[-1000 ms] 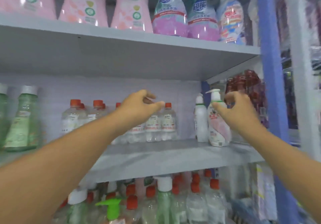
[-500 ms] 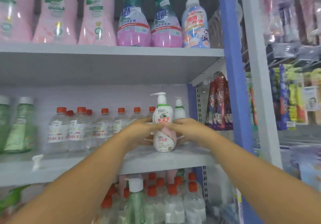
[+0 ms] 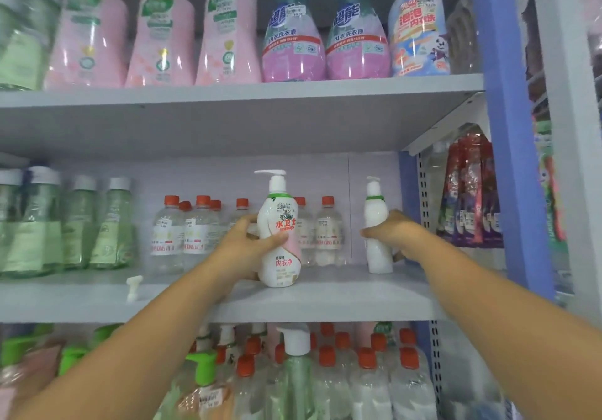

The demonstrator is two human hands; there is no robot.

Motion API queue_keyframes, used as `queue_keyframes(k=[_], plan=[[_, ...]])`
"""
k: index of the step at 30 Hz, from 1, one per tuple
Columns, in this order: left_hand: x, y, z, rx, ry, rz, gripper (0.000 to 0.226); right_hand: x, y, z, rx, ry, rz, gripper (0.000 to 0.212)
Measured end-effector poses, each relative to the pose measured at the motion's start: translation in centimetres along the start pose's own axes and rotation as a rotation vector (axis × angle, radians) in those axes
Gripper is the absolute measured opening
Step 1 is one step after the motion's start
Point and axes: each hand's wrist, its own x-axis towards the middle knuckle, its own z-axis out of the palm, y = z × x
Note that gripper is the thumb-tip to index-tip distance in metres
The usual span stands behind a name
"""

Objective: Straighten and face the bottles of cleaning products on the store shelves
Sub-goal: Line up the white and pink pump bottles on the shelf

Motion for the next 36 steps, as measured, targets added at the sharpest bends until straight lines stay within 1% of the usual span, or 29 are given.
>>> queue_keyframes(k=[2,4,6,8,10,12,14,16,19,21,23,24,26,30,32,34,36], plan=[[-1.0,0.3,-1.2,0.040,0.007,0.030,0.048,-1.2,-0.4,0.3,0.047,-0.103,-0.055,0.053],[-2.5,0.7,-2.4,0.070,0.013,0.059,0.046,-3.6,-1.3,0.8,0.106,-0.203,-0.134,0.051],[-4.5,1.2,-3.8,0.066,0.019,0.084,0.046,-6.8,-2.4,1.7,0.146,-0.265,-0.230,0.049],[-7.2,1.7,-5.4,0.073,0.038,0.122,0.051,-10.1,-3.6,2.8,0.178,-0.292,-0.326,0.046],[-10.5,2.0,-7.5,0.093,0.088,0.170,0.055,-13.2,-4.6,4.0,0.231,-0.297,-0.411,0.048],[-14.3,1.5,-9.9,0.097,0.148,0.199,0.049,-16.2,-5.1,5.4,0.302,-0.305,-0.505,0.057],[-18.1,0.0,-12.1,0.072,0.195,0.198,0.044,-18.9,-5.0,7.2,0.354,-0.321,-0.574,0.061],[-21.1,-2.2,-14.3,0.047,0.266,0.166,0.042,-21.2,-4.0,9.7,0.414,-0.395,-0.599,0.062],[-24.3,-6.3,-18.1,0.038,0.369,0.096,0.038,-24.4,-1.9,14.5,0.461,-0.535,-0.582,0.061],[-25.4,-9.2,-21.0,0.046,0.399,0.020,0.040,-26.0,-0.6,18.4,0.468,-0.587,-0.543,0.061],[-26.0,-12.2,-24.0,0.074,0.449,-0.037,0.044,-27.1,0.3,22.5,0.464,-0.625,-0.467,0.061],[-26.1,-13.7,-25.6,0.082,0.466,-0.057,0.046,-27.5,0.6,24.6,0.447,-0.623,-0.429,0.061],[-25.8,-16.8,-28.3,0.068,0.486,-0.098,0.048,-27.9,1.0,28.7,0.424,-0.566,-0.379,0.064],[-23.7,-23.4,-32.0,-0.006,0.480,-0.127,0.037,-28.5,1.1,36.5,0.374,-0.403,-0.320,0.065],[-22.4,-26.4,-32.7,0.014,0.462,-0.123,0.041,-28.7,1.1,40.2,0.341,-0.318,-0.259,0.059],[-21.3,-28.6,-33.0,0.031,0.433,-0.112,0.047,-28.8,1.0,43.4,0.287,-0.206,-0.253,0.053],[-20.2,-30.2,-33.2,0.047,0.384,-0.107,0.052,-28.6,0.7,45.7,0.222,-0.105,-0.252,0.052]])
